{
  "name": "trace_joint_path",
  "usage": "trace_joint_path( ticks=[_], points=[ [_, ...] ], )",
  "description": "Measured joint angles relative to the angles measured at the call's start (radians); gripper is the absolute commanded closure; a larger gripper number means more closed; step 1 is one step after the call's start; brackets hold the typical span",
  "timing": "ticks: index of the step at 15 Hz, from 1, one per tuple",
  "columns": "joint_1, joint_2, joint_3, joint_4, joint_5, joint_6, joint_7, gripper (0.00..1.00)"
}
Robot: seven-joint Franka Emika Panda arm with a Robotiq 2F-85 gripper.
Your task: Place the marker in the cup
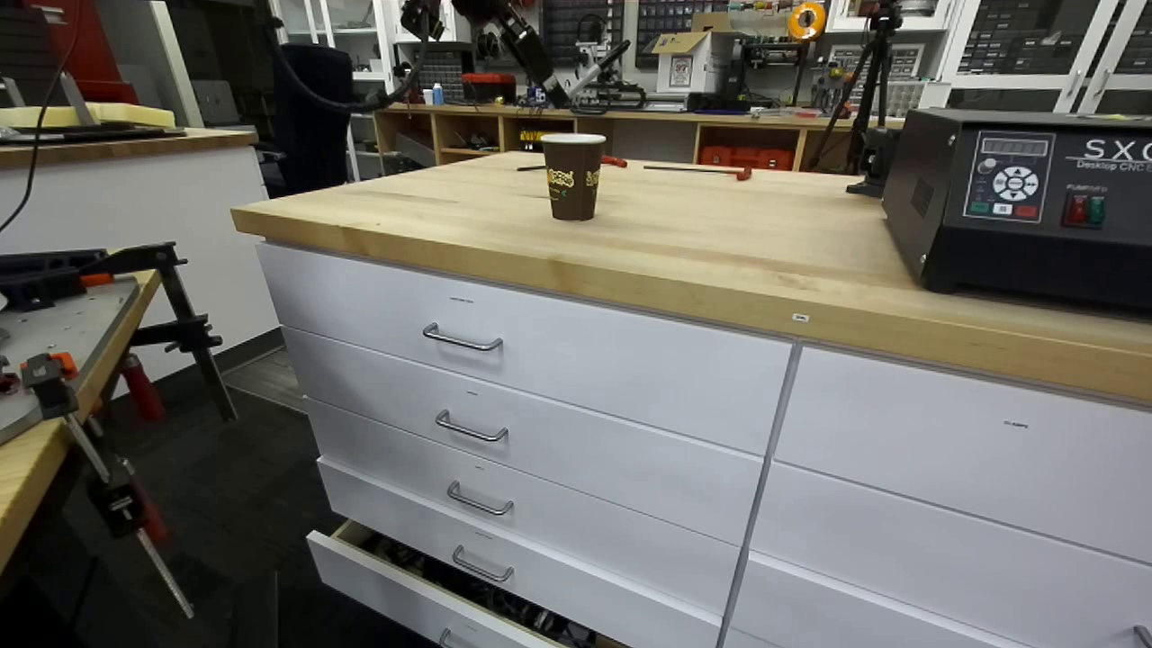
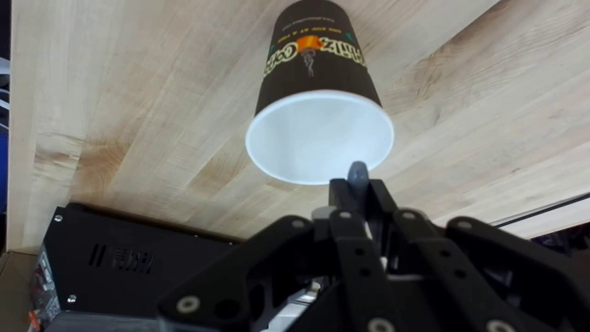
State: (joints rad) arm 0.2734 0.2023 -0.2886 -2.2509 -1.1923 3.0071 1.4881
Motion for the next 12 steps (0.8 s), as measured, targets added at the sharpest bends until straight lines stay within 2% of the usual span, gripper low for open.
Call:
trace_joint_path(
  ticks=[2,8,11,12],
  points=[
    [0.001,0.011,-0.001,0.001,-0.016,-0.003,0.019,0.58],
    [0.013,0.013,-0.019,0.034,-0.152,-0.003,0.184,0.19],
    [0.014,0.011,-0.002,0.023,-0.082,-0.003,0.163,0.0],
    [0.013,0.011,0.01,0.014,-0.028,-0.003,0.128,0.0]
  ],
)
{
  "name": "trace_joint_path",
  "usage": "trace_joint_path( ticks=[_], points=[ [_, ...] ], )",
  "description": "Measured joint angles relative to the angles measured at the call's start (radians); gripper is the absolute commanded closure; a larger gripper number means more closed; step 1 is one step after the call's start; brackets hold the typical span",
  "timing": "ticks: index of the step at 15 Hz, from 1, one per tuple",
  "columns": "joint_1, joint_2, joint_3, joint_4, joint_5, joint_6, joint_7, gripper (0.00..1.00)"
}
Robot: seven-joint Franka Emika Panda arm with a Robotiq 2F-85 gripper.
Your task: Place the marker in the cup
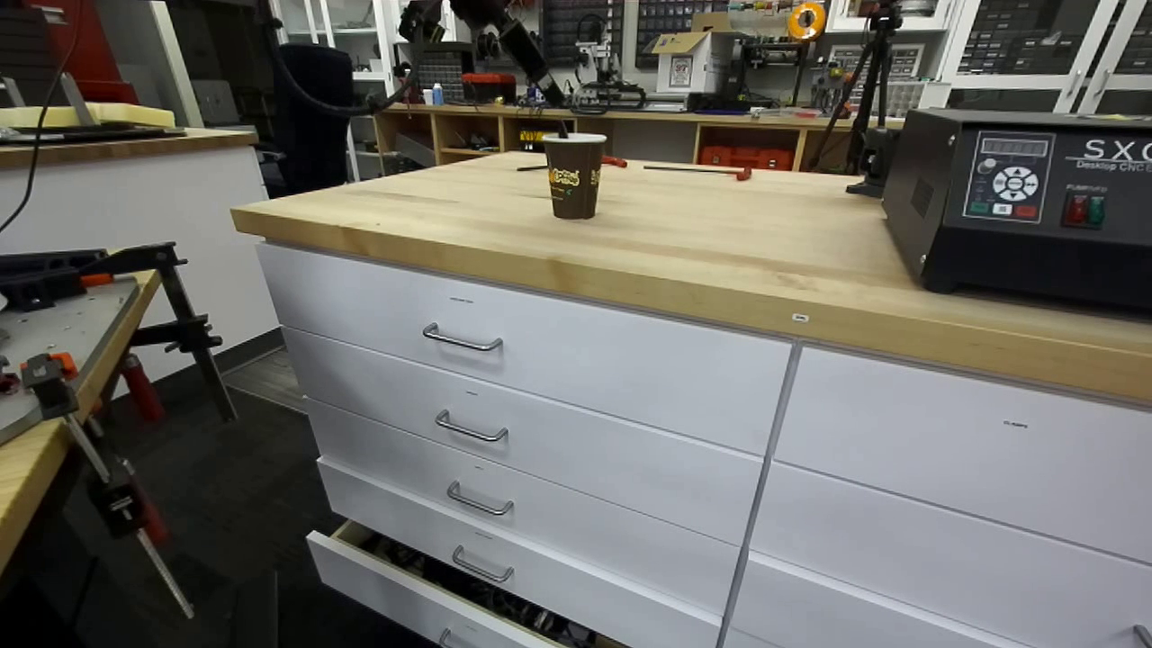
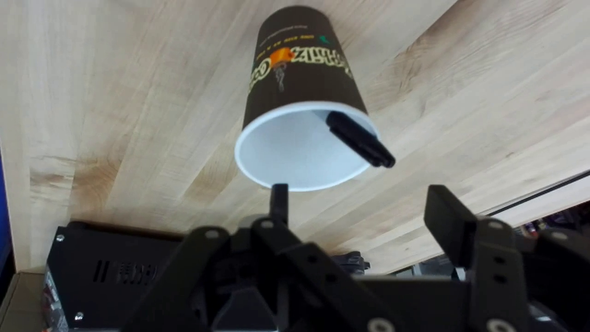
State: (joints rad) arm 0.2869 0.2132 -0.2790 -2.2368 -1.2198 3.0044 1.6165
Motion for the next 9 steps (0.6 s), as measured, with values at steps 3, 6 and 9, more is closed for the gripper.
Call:
trace_joint_path(
  ticks=[3,6,9],
  points=[
    [-0.004,-0.004,0.044,-0.036,0.174,-0.007,-0.147,0.0],
    [-0.006,-0.011,0.055,-0.049,0.193,-0.013,-0.164,0.0],
    [-0.012,-0.019,0.056,-0.054,0.193,-0.013,-0.166,0.0]
  ],
)
